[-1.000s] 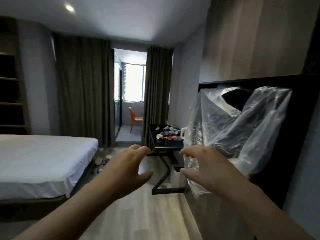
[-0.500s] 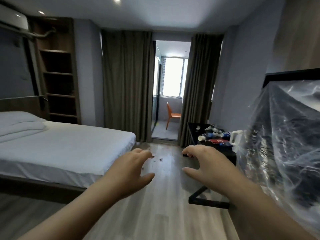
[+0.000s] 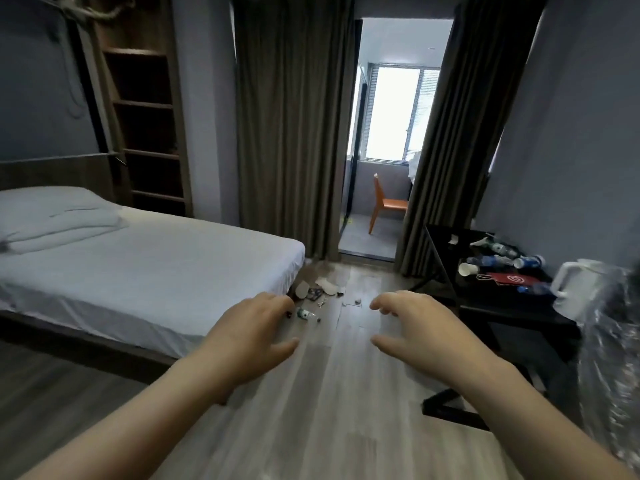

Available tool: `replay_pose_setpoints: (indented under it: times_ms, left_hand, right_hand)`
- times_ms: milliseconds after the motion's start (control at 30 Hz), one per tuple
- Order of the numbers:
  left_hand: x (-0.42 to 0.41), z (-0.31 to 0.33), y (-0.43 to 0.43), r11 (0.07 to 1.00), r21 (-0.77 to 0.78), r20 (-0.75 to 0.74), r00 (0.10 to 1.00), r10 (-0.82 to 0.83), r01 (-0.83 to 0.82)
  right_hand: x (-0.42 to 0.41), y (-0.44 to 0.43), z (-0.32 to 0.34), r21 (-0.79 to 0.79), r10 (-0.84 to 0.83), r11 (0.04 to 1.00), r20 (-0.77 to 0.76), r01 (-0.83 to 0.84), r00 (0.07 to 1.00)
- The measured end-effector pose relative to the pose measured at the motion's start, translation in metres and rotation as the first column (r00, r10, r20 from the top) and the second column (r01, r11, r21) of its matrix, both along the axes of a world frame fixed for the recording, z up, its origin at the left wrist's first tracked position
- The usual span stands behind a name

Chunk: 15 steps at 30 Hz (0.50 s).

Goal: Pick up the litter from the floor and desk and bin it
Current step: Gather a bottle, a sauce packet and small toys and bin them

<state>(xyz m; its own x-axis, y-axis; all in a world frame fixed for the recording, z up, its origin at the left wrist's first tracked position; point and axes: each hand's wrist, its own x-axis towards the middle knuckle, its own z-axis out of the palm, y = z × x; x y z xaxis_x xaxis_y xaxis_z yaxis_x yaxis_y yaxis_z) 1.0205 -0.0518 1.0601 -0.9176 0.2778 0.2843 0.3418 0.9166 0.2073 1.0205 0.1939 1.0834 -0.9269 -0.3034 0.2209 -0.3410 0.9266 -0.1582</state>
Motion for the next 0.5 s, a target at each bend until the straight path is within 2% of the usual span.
replay_pose_setpoints:
  times_ms: [233, 500]
  left_hand:
    - [-0.143, -0.020, -0.050, 0.999, -0.006, 0.065, 0.997, -0.049, 0.050]
    - [-0.274, -0.054, -0.063, 0.994, 0.002, 0.148, 0.983, -0.109, 0.110]
  right_hand:
    - [-0.125, -0.046, -0.020, -0.024, -0.083, 0.996, 0.077, 0.085, 0.994]
    - [-0.242, -0.052, -0.050, -0.011, -0.187, 0.981, 0.187, 0.193, 0.964]
